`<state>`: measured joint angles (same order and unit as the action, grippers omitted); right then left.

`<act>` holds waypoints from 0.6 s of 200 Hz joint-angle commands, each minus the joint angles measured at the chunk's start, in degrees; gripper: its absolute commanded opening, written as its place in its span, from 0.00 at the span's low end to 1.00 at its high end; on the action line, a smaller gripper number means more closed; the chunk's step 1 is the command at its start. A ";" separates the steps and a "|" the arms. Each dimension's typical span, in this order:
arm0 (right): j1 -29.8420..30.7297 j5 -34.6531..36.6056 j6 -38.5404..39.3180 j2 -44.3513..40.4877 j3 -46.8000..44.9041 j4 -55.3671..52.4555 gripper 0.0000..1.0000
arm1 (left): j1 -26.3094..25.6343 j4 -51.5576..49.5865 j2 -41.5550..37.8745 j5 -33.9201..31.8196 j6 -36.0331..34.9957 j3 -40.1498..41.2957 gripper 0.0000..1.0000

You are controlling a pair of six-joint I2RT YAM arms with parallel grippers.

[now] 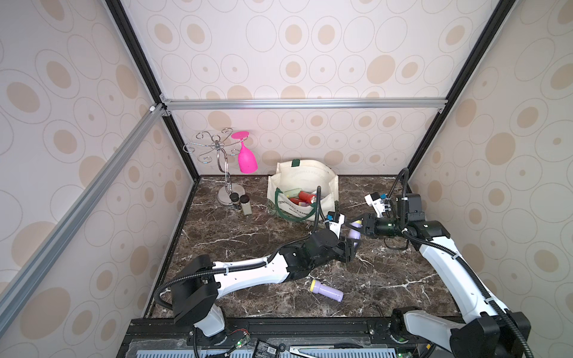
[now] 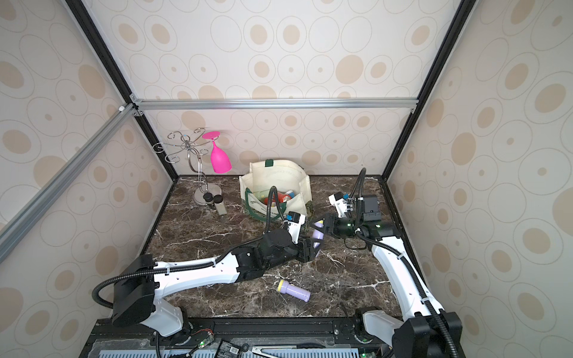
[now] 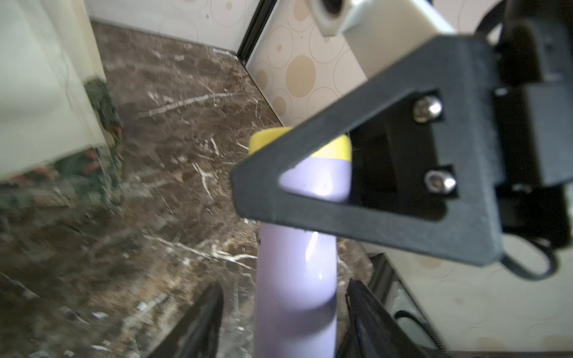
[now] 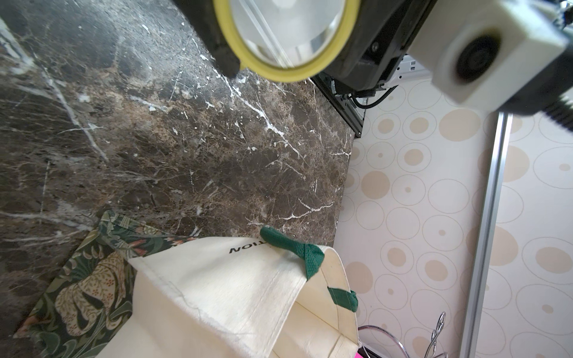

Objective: Put the flashlights into the tote bags
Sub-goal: Pick up the flashlight from the center of the board.

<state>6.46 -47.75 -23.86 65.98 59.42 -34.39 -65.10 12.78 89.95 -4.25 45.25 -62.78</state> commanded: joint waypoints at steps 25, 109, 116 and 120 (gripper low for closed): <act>0.96 4.37 2.41 -1.91 5.11 -4.70 0.00 | 0.35 0.66 -4.96 -1.27 -1.38 2.93 0.87; 5.53 13.35 2.06 1.26 16.61 -5.97 0.00 | -0.83 -3.84 -13.21 -1.53 -2.82 10.19 0.90; 6.18 13.99 1.93 2.26 18.32 -5.84 0.00 | -0.90 -4.20 -13.91 -1.76 -2.21 11.20 0.90; 6.53 14.47 1.77 2.97 19.32 -5.71 0.00 | -0.96 -4.34 -14.29 -1.88 -1.76 11.88 0.90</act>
<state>11.11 -36.25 -22.41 66.37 73.52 -40.49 -65.67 11.00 78.19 -4.69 43.40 -53.28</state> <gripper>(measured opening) 0.468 0.900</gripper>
